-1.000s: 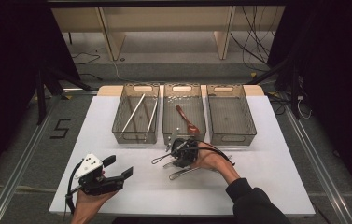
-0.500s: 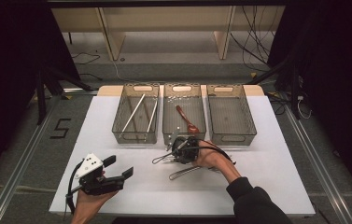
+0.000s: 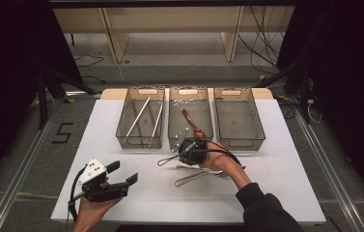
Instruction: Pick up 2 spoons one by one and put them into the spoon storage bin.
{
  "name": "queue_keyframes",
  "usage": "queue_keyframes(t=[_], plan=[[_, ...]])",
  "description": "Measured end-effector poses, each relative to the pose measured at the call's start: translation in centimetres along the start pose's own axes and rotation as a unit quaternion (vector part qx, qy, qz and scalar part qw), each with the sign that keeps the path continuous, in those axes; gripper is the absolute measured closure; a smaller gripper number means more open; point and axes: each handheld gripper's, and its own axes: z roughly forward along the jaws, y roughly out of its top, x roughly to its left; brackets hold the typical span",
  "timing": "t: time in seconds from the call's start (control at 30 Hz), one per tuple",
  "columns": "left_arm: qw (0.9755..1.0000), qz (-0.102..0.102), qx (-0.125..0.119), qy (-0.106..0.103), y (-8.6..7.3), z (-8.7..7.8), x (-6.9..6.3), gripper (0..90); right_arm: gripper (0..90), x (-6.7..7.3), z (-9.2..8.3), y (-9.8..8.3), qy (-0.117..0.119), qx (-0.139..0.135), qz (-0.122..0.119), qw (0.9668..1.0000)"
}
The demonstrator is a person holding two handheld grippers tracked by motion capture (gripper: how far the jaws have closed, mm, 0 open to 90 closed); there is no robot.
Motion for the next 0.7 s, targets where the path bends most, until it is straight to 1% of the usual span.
queue_keyframes(t=[0.13,0.2,0.3,0.43,0.53,0.63,0.7], plan=[[1.0,-0.003,-0.001,-0.001,0.0,0.0,0.0,18.0,86.2,-0.3,-1.1,0.1,-0.001,-0.021,0.019,0.9996],[1.0,-0.003,-0.002,0.0,0.0,0.0,0.1,18.0,86.1,-0.5,-1.6,0.2,-0.002,-0.027,0.03,0.9992],[1.0,-0.002,-0.002,-0.001,0.0,-0.1,0.1,18.0,86.1,-0.9,-2.2,0.2,-0.007,-0.042,0.047,0.998],[1.0,-0.003,-0.003,-0.001,0.0,-0.1,0.2,18.0,86.1,-1.5,-2.9,0.0,-0.007,-0.057,0.062,0.9964],[1.0,-0.003,-0.003,0.0,0.0,-0.1,0.2,18.0,86.1,-1.8,-3.4,0.0,-0.009,-0.066,0.074,0.995],[1.0,-0.004,-0.003,0.001,-0.1,0.0,0.3,18.0,86.1,-2.2,-4.0,0.1,-0.01,-0.079,0.088,0.9929],[1.0,-0.003,-0.003,0.001,-0.1,-0.1,0.3,18.0,86.1,-2.4,-4.4,0.3,-0.013,-0.086,0.101,0.9911]])
